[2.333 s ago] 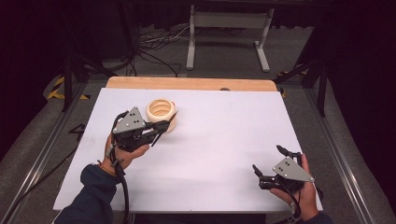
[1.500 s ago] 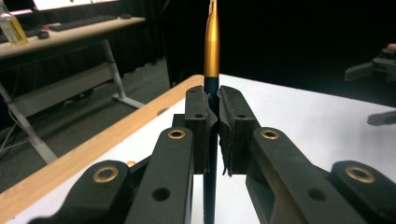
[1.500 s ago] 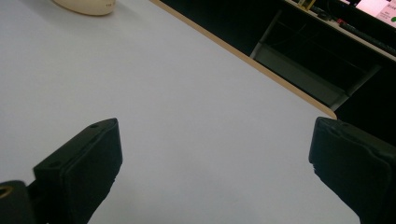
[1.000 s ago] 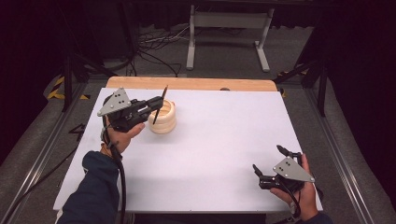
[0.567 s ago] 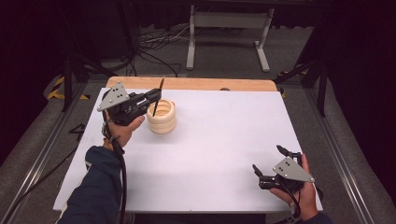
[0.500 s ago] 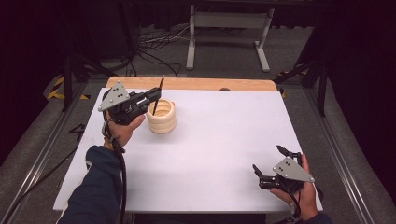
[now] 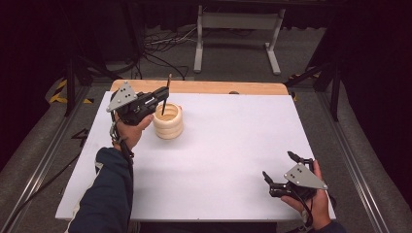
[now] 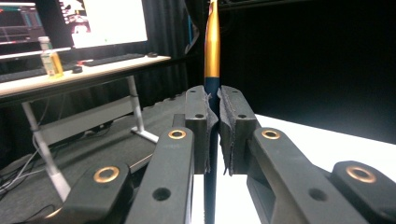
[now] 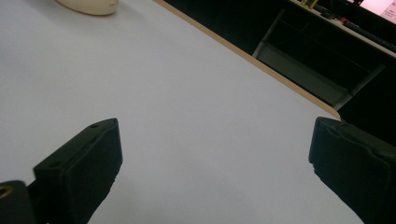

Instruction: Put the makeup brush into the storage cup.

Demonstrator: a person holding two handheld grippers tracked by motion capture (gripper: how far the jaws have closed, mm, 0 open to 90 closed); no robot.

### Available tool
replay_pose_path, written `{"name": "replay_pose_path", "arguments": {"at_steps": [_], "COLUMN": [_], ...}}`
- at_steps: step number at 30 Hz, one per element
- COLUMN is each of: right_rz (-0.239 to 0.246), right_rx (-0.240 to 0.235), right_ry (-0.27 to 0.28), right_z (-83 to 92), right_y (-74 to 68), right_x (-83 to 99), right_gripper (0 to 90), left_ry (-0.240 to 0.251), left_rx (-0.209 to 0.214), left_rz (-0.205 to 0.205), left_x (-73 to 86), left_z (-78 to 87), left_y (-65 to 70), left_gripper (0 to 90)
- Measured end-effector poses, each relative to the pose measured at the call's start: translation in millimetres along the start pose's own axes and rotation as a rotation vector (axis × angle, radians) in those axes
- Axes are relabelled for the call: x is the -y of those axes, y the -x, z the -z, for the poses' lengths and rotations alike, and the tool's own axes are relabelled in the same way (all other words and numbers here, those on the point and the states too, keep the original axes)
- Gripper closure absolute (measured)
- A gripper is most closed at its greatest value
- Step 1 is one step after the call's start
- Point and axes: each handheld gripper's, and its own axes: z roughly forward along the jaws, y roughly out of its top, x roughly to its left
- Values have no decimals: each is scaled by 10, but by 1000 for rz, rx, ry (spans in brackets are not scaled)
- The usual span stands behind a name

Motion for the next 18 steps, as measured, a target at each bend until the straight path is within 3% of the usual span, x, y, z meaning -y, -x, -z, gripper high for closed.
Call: {"name": "replay_pose_path", "arguments": {"at_steps": [18], "right_rz": [9], "right_rx": [-3], "right_ry": [-3], "right_z": [-6], "right_y": [-14], "right_x": [2], "right_gripper": [35], "left_ry": [14], "left_rx": [-57], "left_rz": [71], "left_x": [162], "left_z": [-97], "left_y": [-187], "left_gripper": [824]}}
